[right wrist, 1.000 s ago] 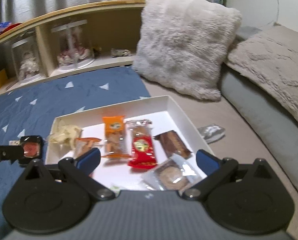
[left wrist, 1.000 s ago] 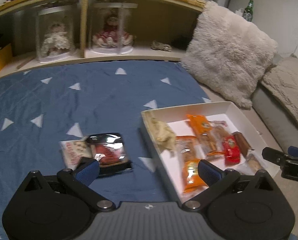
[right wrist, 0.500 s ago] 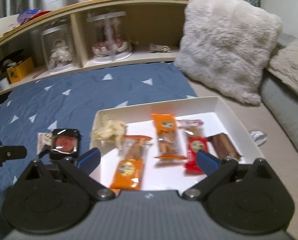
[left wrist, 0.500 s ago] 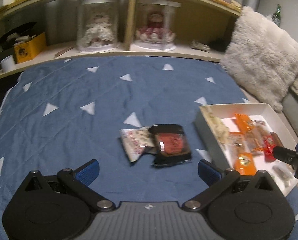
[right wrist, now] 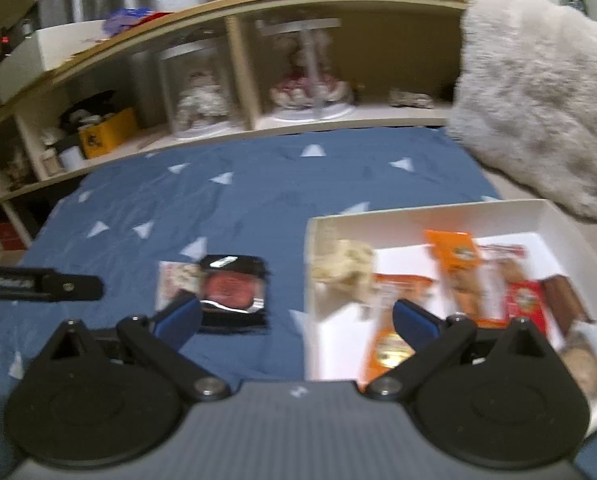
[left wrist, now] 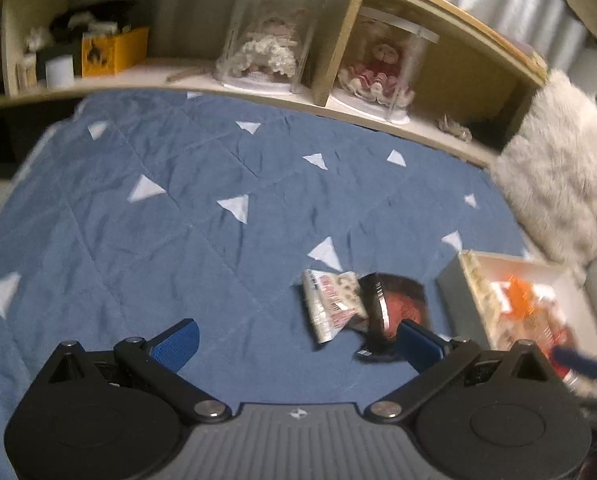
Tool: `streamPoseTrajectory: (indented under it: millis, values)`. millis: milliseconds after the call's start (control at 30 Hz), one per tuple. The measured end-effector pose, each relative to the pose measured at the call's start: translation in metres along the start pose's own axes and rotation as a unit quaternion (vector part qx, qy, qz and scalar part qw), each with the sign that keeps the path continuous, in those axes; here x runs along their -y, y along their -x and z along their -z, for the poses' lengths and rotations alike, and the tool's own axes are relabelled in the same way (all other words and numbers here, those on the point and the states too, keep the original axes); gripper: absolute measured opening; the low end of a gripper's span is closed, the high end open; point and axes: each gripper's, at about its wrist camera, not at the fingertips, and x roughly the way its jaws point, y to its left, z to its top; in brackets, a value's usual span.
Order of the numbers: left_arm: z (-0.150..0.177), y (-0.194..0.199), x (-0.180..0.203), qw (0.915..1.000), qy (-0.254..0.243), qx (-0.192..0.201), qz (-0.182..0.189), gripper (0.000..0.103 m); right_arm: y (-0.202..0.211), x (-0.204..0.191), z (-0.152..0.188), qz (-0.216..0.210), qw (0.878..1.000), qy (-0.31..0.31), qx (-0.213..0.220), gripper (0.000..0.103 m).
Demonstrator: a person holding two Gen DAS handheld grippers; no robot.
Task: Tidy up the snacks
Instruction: 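Grasp the black-trayed mooncake packet with the right gripper, then grasp the white printed packet with the left gripper while the right holds the mooncake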
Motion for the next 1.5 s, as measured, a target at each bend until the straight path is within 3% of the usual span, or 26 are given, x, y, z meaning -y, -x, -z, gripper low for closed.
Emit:
streamPoseTrajectory:
  millis: [133, 233, 367, 567, 700, 933, 1067, 1167, 1500]
  values:
    - [-0.005, -0.018, 0.000, 0.9976, 0.054, -0.009, 0.043, 0.099, -0.018, -0.012, -0.003, -0.034, 0.999, 0.000, -0.013, 0.100]
    - [-0.008, -0.037, 0.001, 0.9943, 0.080, -0.023, 0.066, 0.087, -0.033, -0.021, -0.004, -0.045, 0.999, 0.007, -0.019, 0.091]
    - [-0.009, -0.063, -0.002, 0.9938, 0.088, -0.036, 0.057, 0.082, -0.057, -0.029, -0.005, -0.061, 0.997, 0.012, -0.040, 0.081]
    - [-0.012, -0.095, -0.011, 0.9911, 0.105, -0.044, 0.070, 0.079, -0.087, -0.036, -0.006, -0.058, 0.997, 0.022, -0.053, 0.080]
    - [-0.015, -0.107, -0.010, 0.9914, 0.097, -0.027, 0.084, 0.075, -0.101, -0.036, -0.006, -0.062, 0.996, 0.018, -0.057, 0.080]
    - [-0.021, -0.120, -0.014, 0.9886, 0.113, -0.024, 0.097, 0.042, -0.111, -0.046, 0.003, -0.034, 0.996, 0.066, -0.041, 0.080]
    - [-0.017, -0.114, -0.013, 0.9898, 0.102, -0.037, 0.093, 0.030, -0.112, -0.052, 0.011, -0.018, 0.993, 0.107, -0.035, 0.078]
    - [-0.015, -0.103, -0.011, 0.9906, 0.093, -0.053, 0.084, 0.027, -0.109, -0.050, 0.010, -0.016, 0.993, 0.109, -0.035, 0.071]
    - [0.014, -0.066, -0.020, 0.9887, 0.071, -0.125, 0.043, 0.030, -0.097, -0.056, 0.017, -0.049, 0.991, 0.108, -0.068, 0.070]
